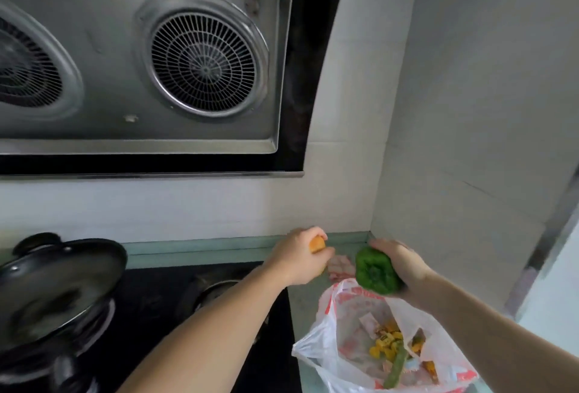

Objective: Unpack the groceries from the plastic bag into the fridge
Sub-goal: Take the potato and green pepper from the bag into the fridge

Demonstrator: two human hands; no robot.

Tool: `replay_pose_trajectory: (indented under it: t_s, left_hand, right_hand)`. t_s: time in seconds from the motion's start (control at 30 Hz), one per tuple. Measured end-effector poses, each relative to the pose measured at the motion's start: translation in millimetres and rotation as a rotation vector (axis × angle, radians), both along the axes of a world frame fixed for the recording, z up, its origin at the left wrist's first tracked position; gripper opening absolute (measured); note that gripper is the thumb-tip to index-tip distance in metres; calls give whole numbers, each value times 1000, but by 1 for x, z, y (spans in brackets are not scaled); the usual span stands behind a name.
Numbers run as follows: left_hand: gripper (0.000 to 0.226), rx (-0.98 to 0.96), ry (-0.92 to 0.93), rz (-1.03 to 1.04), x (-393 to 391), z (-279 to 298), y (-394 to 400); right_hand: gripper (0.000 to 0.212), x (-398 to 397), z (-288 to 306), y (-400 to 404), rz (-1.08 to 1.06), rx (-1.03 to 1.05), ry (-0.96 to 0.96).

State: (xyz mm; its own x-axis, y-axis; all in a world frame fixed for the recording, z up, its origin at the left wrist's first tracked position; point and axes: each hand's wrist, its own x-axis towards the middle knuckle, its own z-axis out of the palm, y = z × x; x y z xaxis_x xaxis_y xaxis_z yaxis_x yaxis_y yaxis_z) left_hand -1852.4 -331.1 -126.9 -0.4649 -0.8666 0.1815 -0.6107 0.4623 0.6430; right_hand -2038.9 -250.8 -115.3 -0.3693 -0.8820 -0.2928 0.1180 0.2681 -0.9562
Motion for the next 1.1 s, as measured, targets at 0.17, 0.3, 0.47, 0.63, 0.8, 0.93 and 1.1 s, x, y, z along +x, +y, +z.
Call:
replay_pose_trajectory:
  t_s: [0.17, 0.3, 0.47, 0.63, 0.8, 0.93, 1.1]
  left_hand:
    - [31, -11, -52, 213, 52, 17, 39]
    - [32, 9, -30, 434, 80, 20, 92]
    - [30, 36, -76, 650, 101, 12, 167]
    - [28, 25, -141, 823, 140, 13, 261]
    - [23, 29, -59, 1061, 209, 27, 390]
    - [13, 79, 63, 1245, 266, 25, 531]
    - [20, -9, 44, 1563, 289, 40, 713]
  right_hand:
    - [18, 36, 13, 8, 239, -37, -6]
    - [22, 51, 6, 28, 459, -33, -38]
    - [20, 62, -21, 57, 537, -48, 23]
    - [32, 100, -44, 99, 754, 120, -11]
    - [27, 201, -45, 165, 1002, 63, 71]
    - [25, 298, -39, 250, 1191, -110, 131]
    - [21, 387, -14, 421, 1461, -245, 61]
